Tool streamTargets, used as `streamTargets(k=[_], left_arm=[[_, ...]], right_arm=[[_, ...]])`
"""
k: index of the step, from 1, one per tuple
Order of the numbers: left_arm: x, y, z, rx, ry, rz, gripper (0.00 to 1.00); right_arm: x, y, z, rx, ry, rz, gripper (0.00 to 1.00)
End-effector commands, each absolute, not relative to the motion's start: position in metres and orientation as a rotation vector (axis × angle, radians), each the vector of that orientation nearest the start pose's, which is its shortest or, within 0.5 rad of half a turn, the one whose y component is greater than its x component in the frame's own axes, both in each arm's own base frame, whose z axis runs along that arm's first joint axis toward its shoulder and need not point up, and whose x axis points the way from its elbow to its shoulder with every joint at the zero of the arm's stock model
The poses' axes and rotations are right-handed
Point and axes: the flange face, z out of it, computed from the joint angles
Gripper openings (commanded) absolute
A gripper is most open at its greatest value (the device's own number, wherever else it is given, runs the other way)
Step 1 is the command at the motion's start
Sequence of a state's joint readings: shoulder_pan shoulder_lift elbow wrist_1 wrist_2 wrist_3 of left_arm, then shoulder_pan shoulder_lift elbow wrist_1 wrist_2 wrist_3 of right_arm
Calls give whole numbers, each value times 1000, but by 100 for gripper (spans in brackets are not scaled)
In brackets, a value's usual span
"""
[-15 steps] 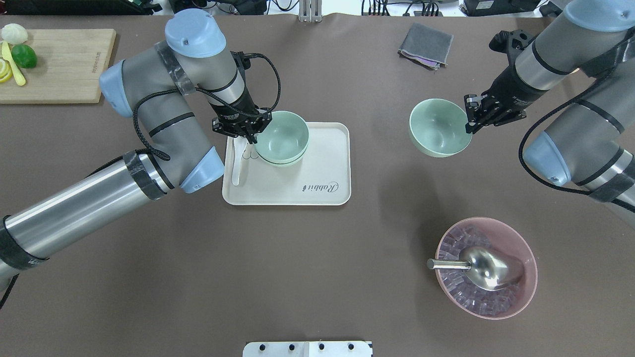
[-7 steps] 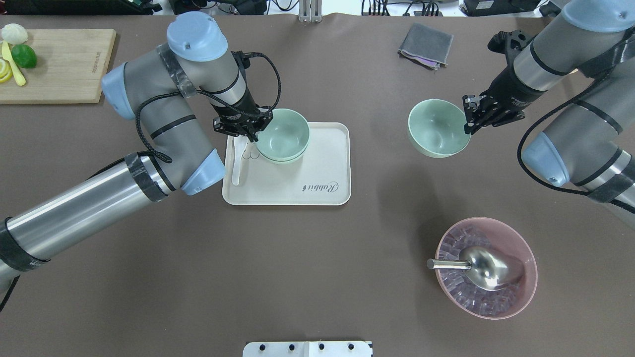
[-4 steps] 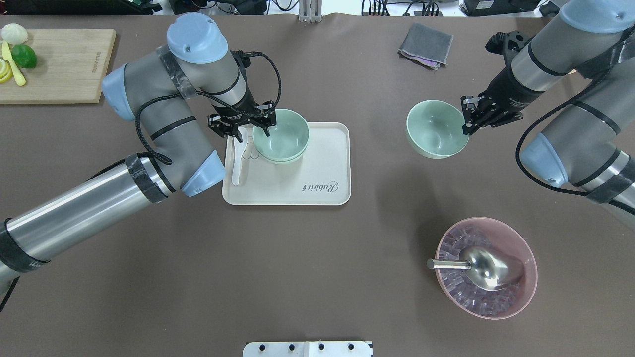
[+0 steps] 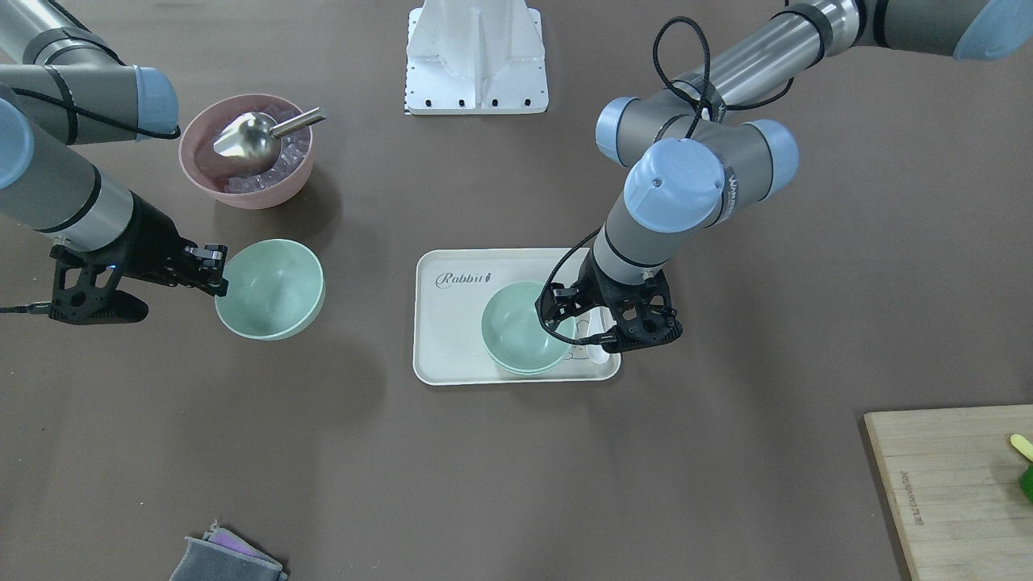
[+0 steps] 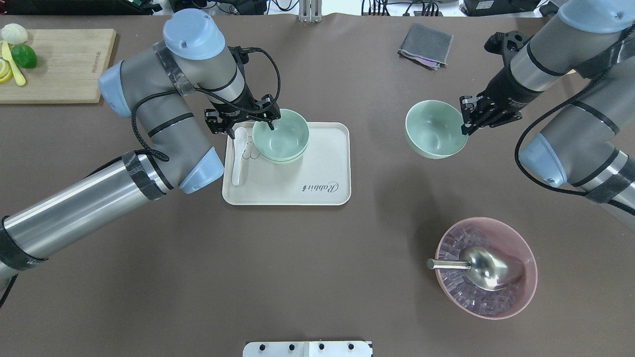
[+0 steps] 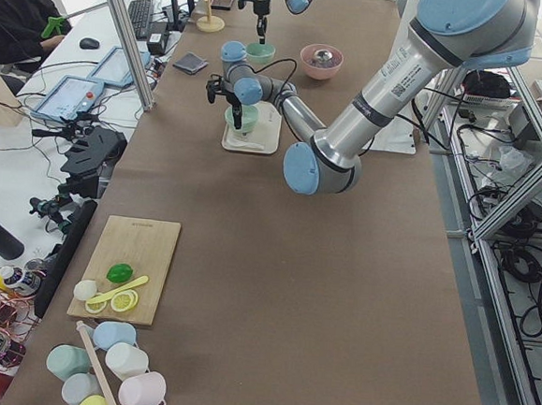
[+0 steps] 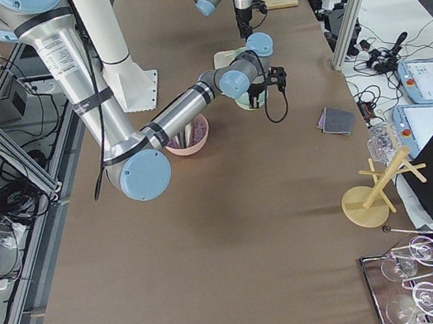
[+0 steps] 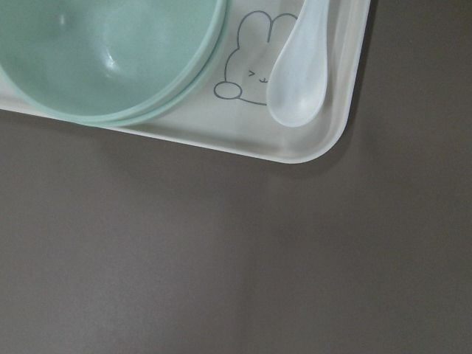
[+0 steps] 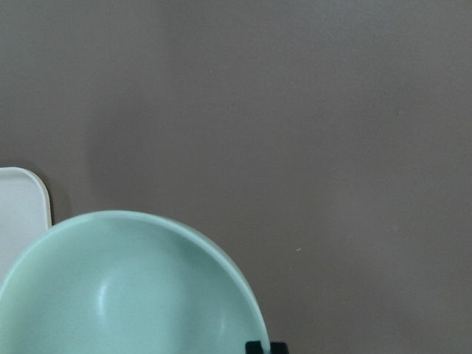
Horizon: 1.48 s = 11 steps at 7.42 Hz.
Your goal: Stack green bowls together
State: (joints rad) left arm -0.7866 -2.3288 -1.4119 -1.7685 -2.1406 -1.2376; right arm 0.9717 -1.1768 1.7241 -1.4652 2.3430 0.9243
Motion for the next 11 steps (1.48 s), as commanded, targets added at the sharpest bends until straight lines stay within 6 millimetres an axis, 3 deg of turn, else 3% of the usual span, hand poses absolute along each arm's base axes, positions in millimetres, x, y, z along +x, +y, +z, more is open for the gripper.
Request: streamTargets(k=[1, 2, 4, 6, 8, 9, 11], left_arm=[[412, -585, 266, -42, 965, -169, 98], [390, -581, 278, -17, 957, -143, 98], [353, -570, 286, 19, 928, -126, 98], [340, -569, 295, 31, 920, -121, 98], [333, -562, 302, 31, 920, -124, 98], [333, -562, 302, 32, 919, -124, 98], [332, -563, 303, 31, 918, -126, 98]], right_arm=[[-313, -555, 308, -87, -956, 64, 0], [-326, -557, 282, -89, -942, 73, 0], [-378, -543, 240, -69, -931, 91, 0], [-414, -532, 203, -64, -942, 117, 0], [-460, -542, 170, -65, -930, 134, 0], [-475, -547, 165, -66, -917, 133, 0], [-500, -560, 174, -26, -967, 119, 0]])
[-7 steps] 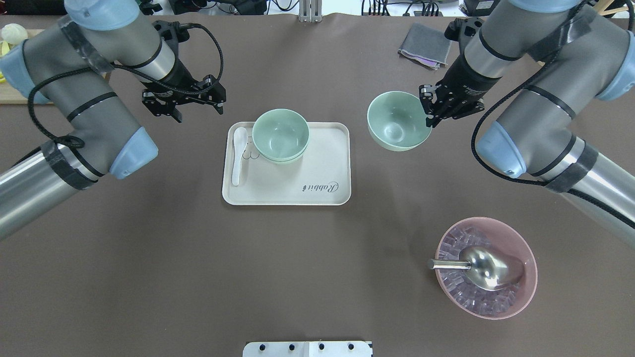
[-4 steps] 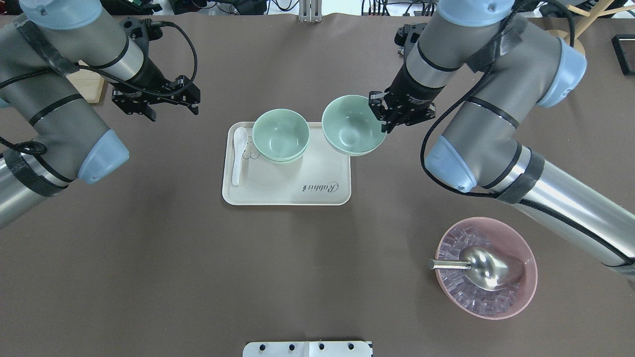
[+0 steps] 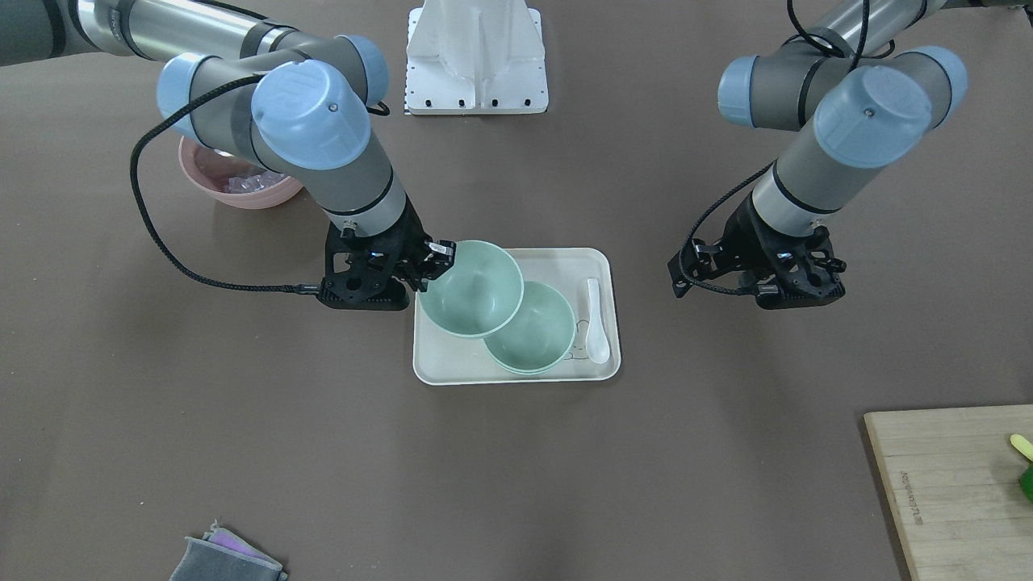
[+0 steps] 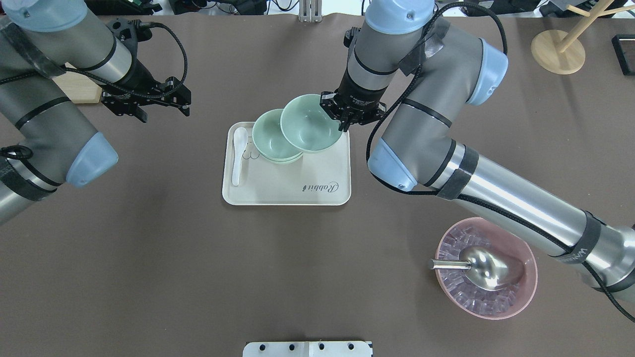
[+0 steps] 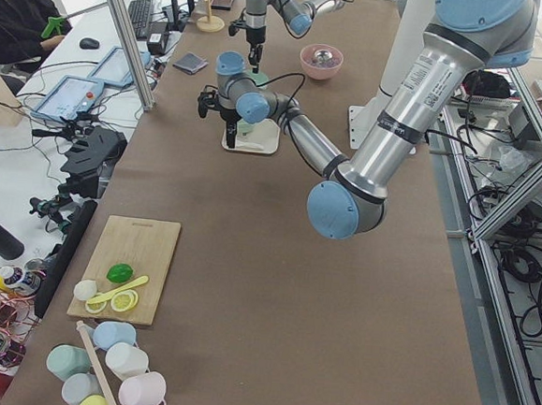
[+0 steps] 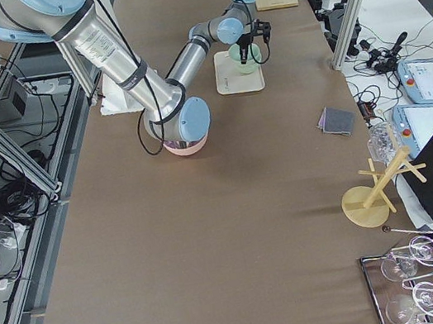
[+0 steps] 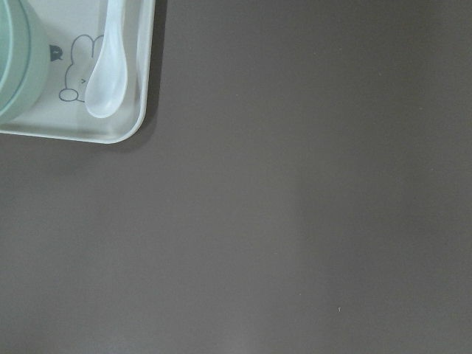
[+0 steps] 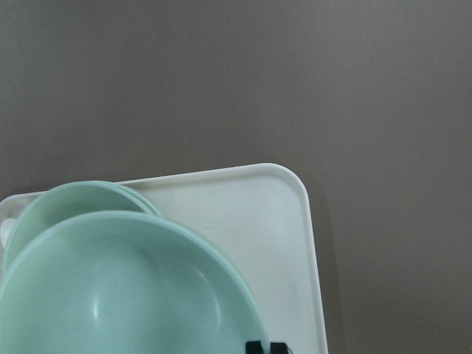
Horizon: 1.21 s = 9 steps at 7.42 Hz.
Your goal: Stack green bowls together
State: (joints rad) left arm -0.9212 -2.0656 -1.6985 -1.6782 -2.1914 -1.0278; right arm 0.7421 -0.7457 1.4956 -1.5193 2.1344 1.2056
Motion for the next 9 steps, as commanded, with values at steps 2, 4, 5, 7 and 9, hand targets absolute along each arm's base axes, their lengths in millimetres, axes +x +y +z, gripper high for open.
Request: streamTargets(k=[2, 4, 5, 7, 9], left_arm=[[334, -562, 303, 29, 917, -124, 98], [335, -563, 305, 27, 914, -123, 98], [335, -563, 305, 28, 914, -121, 98], [336, -562, 306, 26, 913, -120, 98], [337, -562, 307, 24, 912, -119, 98]], right_arm=[[-515, -563, 158, -33, -971, 120, 0], [-529, -557, 156, -24, -960, 110, 0], [-536, -557, 150, -24, -957, 107, 0], [-539, -556, 141, -19, -963, 102, 0], [-543, -560, 147, -11, -945, 113, 0]])
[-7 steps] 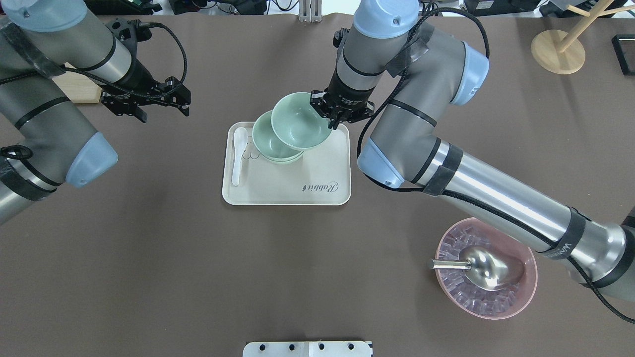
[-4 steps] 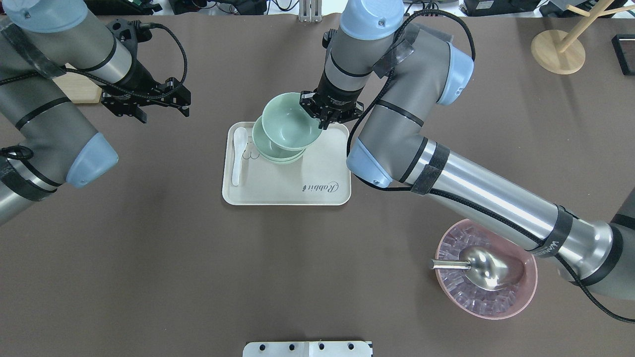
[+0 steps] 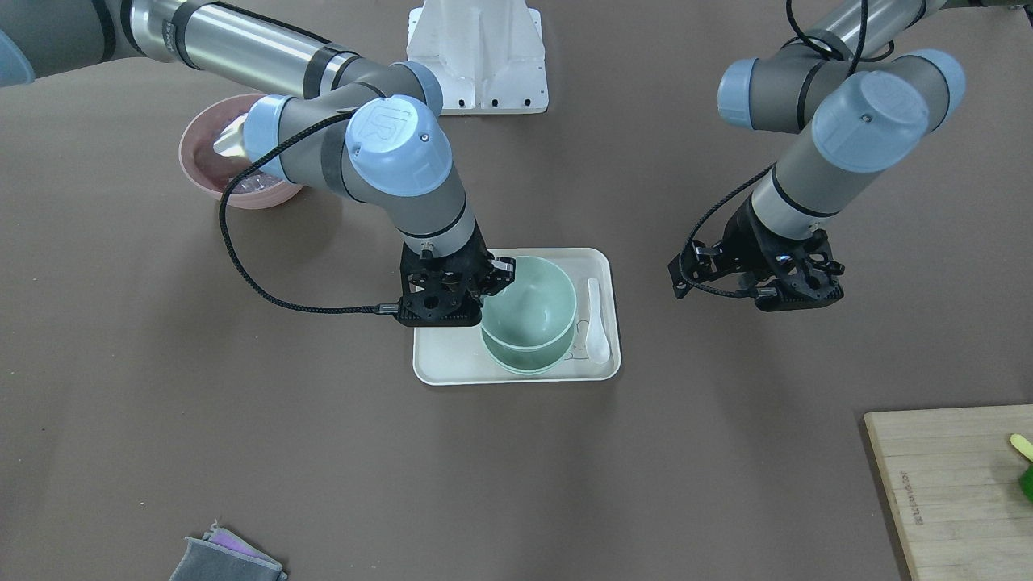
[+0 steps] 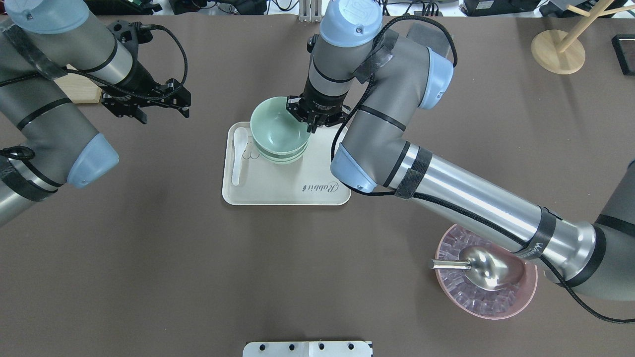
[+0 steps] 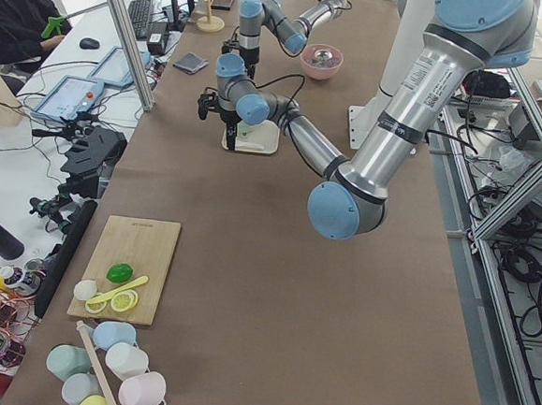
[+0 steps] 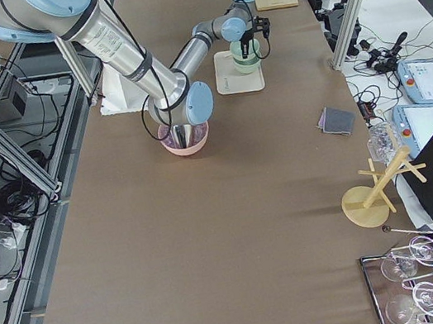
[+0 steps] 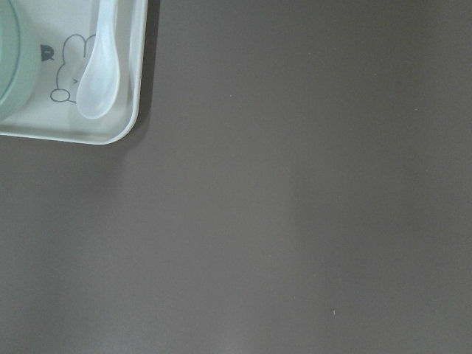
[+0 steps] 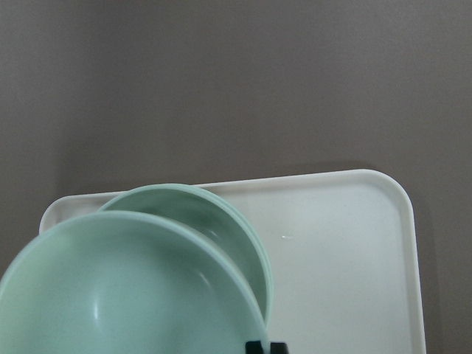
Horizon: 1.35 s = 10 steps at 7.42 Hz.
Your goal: Stack green bowls together
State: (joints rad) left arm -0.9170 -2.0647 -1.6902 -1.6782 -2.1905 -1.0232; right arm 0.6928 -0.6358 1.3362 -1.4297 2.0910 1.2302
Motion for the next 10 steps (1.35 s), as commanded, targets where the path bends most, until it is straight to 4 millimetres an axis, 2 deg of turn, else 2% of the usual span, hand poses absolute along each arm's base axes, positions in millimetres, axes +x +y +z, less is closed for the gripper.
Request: streamTargets(k=[1, 6, 9, 10], left_arm=[[337, -562, 307, 23, 912, -121, 98], [338, -562, 308, 21, 910, -121, 98], [340, -563, 310, 17, 907, -121, 98], [339, -563, 310, 17, 907, -122, 98]], right_arm=[[-544, -562, 148, -4, -939, 118, 0], [-556, -557, 151, 11, -921, 118, 0], [-562, -562, 143, 17, -928, 117, 0], [-564, -564, 149, 13, -921, 118, 0]])
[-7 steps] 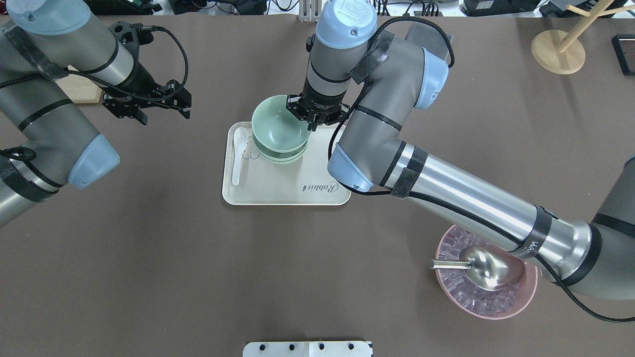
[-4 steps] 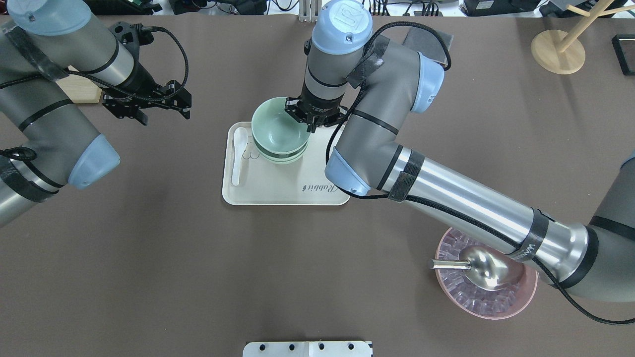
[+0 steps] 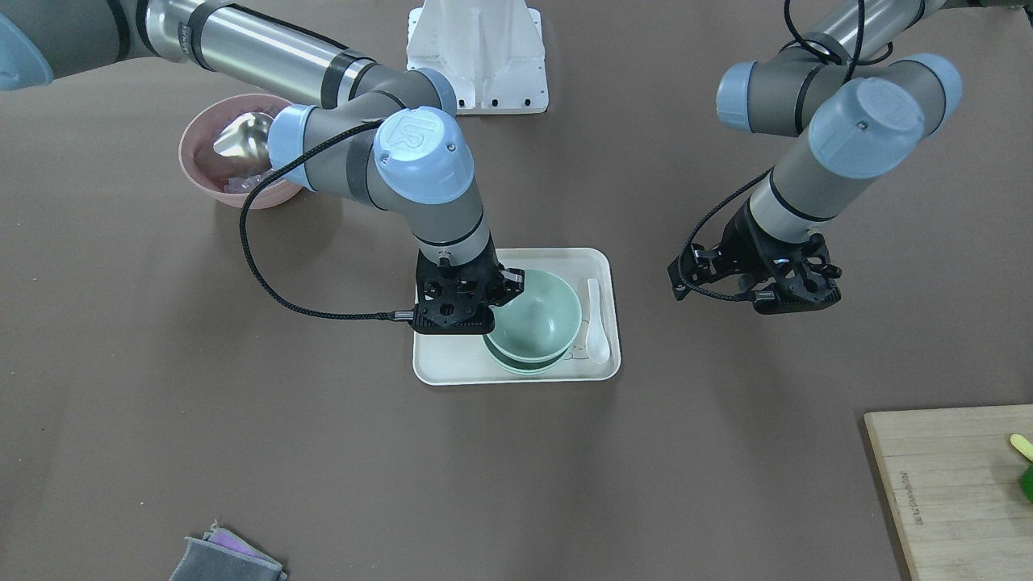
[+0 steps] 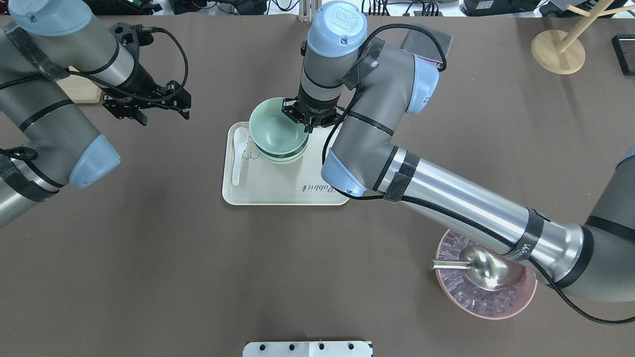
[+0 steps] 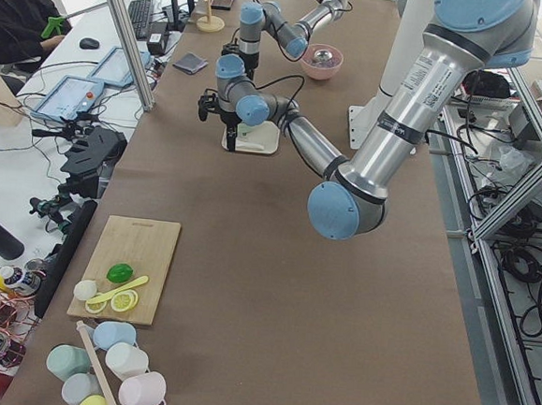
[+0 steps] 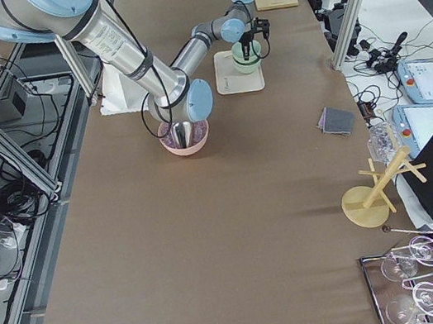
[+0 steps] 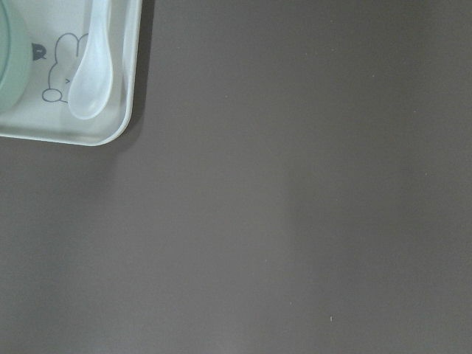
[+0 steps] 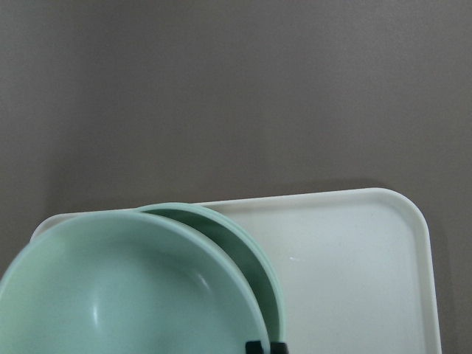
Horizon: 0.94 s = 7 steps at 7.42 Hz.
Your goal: Stack green bowls together
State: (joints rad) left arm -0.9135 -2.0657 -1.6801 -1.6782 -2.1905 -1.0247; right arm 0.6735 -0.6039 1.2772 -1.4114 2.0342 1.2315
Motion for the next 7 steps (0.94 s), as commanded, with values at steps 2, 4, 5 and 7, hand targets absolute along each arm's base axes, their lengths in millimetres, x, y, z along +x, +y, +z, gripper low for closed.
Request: streamTargets(k=[2, 4, 5, 7], left_arm=[[340, -563, 309, 18, 908, -120, 98], [340, -563, 309, 18, 908, -120, 98], [340, -563, 309, 17, 907, -121, 98], [339, -564, 308, 18, 908, -122, 98]], right_arm=[[-567, -566, 154, 12, -919, 118, 0], [-567, -566, 154, 12, -919, 118, 0], [-568, -565, 154, 10, -918, 117, 0], [-569, -566, 155, 9, -917, 117, 0]])
